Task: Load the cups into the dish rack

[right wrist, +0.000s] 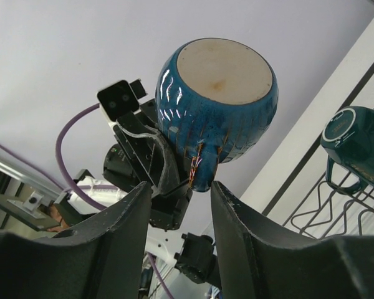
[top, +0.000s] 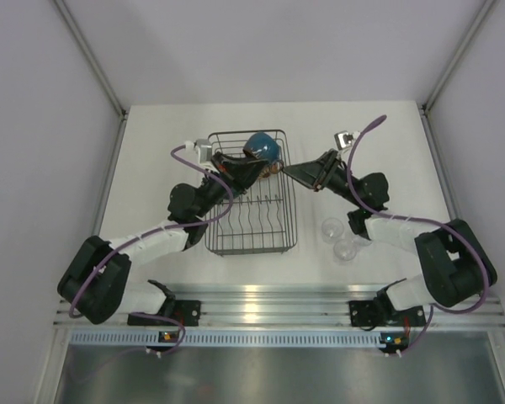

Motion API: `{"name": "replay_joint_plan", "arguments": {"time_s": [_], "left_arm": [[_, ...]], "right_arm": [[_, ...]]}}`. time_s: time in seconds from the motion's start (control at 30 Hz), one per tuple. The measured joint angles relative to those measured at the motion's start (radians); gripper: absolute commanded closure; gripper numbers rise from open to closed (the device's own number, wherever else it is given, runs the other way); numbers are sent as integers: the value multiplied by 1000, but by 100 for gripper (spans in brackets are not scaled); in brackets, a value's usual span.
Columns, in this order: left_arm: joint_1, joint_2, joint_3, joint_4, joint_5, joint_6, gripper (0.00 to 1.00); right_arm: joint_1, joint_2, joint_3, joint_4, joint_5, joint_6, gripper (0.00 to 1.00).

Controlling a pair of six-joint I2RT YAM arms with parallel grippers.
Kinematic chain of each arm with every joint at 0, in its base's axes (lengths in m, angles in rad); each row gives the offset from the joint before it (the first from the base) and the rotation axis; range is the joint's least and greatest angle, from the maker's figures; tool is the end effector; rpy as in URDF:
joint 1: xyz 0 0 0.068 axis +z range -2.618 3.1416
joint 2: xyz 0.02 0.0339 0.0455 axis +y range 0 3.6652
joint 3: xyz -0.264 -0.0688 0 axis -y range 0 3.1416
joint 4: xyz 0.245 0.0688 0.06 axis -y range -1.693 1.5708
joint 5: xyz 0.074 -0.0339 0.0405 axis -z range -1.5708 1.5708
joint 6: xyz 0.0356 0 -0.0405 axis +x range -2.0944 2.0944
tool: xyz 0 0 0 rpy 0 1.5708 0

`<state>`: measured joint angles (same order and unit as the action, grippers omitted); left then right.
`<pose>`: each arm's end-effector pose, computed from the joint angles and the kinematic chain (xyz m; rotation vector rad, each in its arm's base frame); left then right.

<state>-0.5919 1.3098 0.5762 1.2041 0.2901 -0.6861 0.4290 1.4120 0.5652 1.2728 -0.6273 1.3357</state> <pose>0.2187 -0.1593 0.2981 0.2259 1.1957 -1.2899 0.2451 0.1351 0.2729 -0.0192 1.4735 1.8488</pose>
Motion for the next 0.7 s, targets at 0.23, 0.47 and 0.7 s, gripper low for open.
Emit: {"name": "replay_joint_plan", "arguments": {"time_s": [0.23, 0.47, 0.7], "left_arm": [[-8, 13, 7, 1, -14, -5, 100], [-13, 21, 9, 0, -18, -20, 100], [-13, 21, 9, 8, -29, -12, 100]], "right_arm": [[0, 41, 26, -1, -9, 4, 62], [0, 84, 65, 6, -16, 14, 67], [2, 120, 98, 3, -22, 29, 95]]}}
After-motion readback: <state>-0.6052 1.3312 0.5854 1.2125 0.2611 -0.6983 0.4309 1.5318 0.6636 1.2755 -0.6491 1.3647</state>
